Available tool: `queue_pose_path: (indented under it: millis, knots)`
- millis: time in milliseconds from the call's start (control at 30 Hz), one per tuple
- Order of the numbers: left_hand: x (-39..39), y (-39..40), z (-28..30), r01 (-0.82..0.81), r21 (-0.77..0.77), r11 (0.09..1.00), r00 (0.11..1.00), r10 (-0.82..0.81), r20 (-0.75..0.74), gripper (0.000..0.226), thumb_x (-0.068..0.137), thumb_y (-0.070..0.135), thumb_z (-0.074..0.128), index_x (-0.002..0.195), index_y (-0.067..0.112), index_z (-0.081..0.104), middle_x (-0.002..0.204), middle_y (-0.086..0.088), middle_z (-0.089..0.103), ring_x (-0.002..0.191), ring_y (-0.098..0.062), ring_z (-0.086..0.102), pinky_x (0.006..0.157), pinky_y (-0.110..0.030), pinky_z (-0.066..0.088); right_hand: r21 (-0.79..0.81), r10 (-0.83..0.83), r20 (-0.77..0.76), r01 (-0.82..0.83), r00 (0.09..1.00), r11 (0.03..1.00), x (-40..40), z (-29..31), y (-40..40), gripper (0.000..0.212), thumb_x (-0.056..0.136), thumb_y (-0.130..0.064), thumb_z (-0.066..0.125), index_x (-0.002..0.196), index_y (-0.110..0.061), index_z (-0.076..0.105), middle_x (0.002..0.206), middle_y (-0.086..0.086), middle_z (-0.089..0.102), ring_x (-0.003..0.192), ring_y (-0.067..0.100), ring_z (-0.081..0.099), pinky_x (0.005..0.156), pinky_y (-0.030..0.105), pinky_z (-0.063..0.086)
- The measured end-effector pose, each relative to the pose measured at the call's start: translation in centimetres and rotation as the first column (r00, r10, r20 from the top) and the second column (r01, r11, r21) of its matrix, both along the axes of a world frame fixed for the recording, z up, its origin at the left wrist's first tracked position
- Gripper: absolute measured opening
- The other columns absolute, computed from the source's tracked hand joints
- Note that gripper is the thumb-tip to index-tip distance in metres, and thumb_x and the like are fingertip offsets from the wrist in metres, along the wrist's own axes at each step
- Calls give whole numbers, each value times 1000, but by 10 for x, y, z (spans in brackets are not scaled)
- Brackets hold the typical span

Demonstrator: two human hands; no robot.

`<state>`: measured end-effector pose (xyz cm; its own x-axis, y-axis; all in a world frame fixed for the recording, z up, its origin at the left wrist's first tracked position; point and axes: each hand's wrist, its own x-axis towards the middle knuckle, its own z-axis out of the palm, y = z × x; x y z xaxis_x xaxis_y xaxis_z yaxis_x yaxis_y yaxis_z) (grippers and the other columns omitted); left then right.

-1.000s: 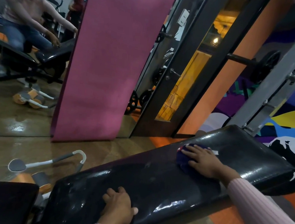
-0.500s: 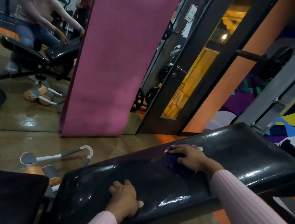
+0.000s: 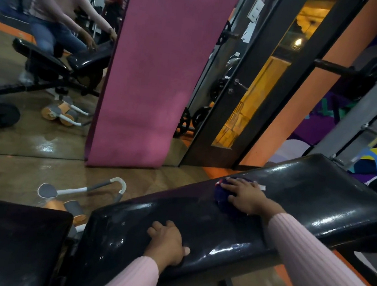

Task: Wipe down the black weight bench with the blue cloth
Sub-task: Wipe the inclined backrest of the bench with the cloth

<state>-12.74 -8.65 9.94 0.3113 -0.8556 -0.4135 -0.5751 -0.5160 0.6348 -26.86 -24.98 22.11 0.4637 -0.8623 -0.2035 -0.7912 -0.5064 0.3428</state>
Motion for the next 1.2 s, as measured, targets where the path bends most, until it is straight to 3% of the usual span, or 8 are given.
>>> queue_pose_path:
  millis: [133,300,400,567,833,933,1067,1200]
  knots:
    - [0,1,2,3,7,1000,1000,-3,2,87,83,44,66,148,10,18,147,-22,18,134,-36,25,107,-41,36,-4,-11,-2,11,1000,1000,34,-35,10,57,97,-40,28,152,-35,15,162,-5,6,149,23,1,117,49,-1]
    - [0,1,-2,-8,-1,1000,1000,8,-3,88,83,44,66,148,10,18,147,-20,18,135,-36,23,107,-41,38,125,197,59,-203,979,971,17,-41,41,54,95,-29,40,148,-37,29,160,-14,16,148,14,7,118,43,2]
    - [1,2,-3,-3,-34,999,1000,2,-31,86,84,43,66,148,10,19,147,-20,17,136,-35,22,106,-42,39,96,136,96,-145,986,985,-3,-17,23,52,93,-29,46,143,-40,37,157,-17,22,147,12,12,118,44,3]
    - [1,4,-1,9,-28,1000,1000,-9,3,85,85,43,65,147,8,19,147,-23,17,135,-37,23,105,-42,38,-52,-20,24,21,1000,998,29,-31,0,52,98,-37,30,149,-38,22,161,-8,12,149,21,5,117,46,1]
    - [2,5,1,14,-19,1000,999,-13,31,86,84,46,66,147,8,21,147,-22,20,135,-37,25,104,-41,38,131,150,31,-153,988,980,29,-41,44,51,98,-33,35,149,-36,26,160,-11,14,149,16,5,117,44,-1]
    - [1,7,-1,19,-54,998,1000,-18,11,83,85,44,65,146,7,23,146,-22,20,135,-38,25,105,-42,38,85,68,43,-71,997,994,13,-19,25,50,97,-36,38,147,-38,32,159,-12,18,148,16,8,116,48,0]
    - [0,8,-3,7,-56,998,1000,-6,16,80,85,43,65,145,8,24,146,-21,20,135,-37,24,104,-42,38,-10,-36,-15,36,999,999,41,-33,10,55,97,-42,28,151,-33,18,162,-4,9,149,24,3,117,50,1]
    - [0,5,-3,12,-34,999,1000,-11,19,86,84,44,65,148,11,19,150,-22,16,138,-38,20,105,-44,37,58,105,-12,-105,994,993,63,-67,40,56,98,-39,27,152,-31,15,162,-4,7,149,24,1,117,48,0]
